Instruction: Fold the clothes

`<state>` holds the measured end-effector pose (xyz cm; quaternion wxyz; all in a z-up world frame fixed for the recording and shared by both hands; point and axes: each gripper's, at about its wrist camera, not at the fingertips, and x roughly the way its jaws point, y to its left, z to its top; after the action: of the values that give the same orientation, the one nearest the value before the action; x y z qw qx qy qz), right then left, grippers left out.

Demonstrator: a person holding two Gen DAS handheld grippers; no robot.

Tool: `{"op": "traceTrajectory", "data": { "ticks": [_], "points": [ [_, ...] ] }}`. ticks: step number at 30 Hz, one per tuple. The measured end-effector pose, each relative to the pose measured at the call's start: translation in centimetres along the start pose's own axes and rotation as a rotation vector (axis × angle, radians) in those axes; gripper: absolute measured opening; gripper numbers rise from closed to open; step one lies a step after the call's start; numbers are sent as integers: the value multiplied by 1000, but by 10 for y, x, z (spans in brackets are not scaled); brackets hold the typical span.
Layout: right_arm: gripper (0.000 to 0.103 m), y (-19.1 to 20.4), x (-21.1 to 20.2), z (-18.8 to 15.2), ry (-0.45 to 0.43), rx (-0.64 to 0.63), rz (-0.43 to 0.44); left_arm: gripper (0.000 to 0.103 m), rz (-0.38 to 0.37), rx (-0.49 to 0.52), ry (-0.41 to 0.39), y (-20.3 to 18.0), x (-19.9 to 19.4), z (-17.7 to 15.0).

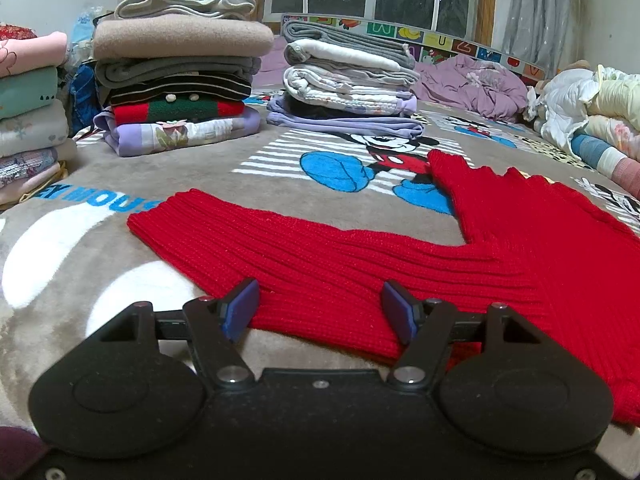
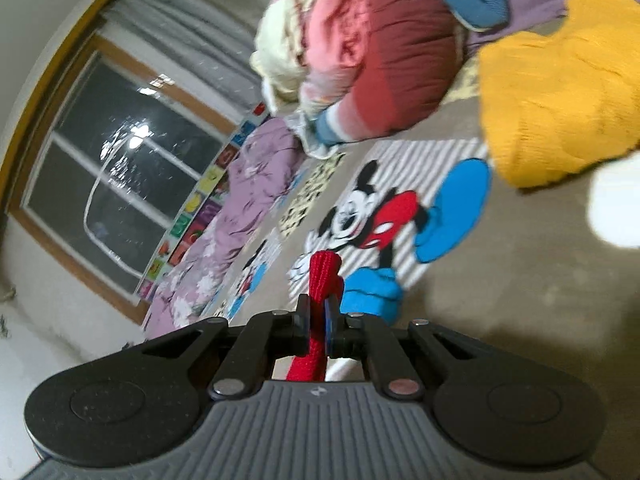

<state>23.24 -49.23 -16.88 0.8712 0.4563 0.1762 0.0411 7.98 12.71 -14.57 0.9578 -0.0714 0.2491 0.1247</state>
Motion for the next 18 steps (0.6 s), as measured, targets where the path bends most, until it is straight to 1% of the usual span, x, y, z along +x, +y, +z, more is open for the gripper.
{"op": "traceTrajectory", "data": {
  "ticks": [7, 10, 14, 17, 18],
  "points": [
    [8, -21, -2, -6, -13, 27, -65, 68, 2, 2, -1, 0, 0, -1],
    [8, -27, 1, -6, -22, 45, -123, 68, 2, 2, -2, 0, 0, -1],
    [7, -36, 6, -3, -23, 81, -248, 68, 1, -1, -1, 0, 0, -1],
    [7, -41, 4, -2, -26, 102, -286, 68, -1, -6, 0, 0, 0, 0],
    [8, -39, 2, -2, -45, 95, -288, 68, -1, -7, 0, 0, 0, 0]
  ]
}}
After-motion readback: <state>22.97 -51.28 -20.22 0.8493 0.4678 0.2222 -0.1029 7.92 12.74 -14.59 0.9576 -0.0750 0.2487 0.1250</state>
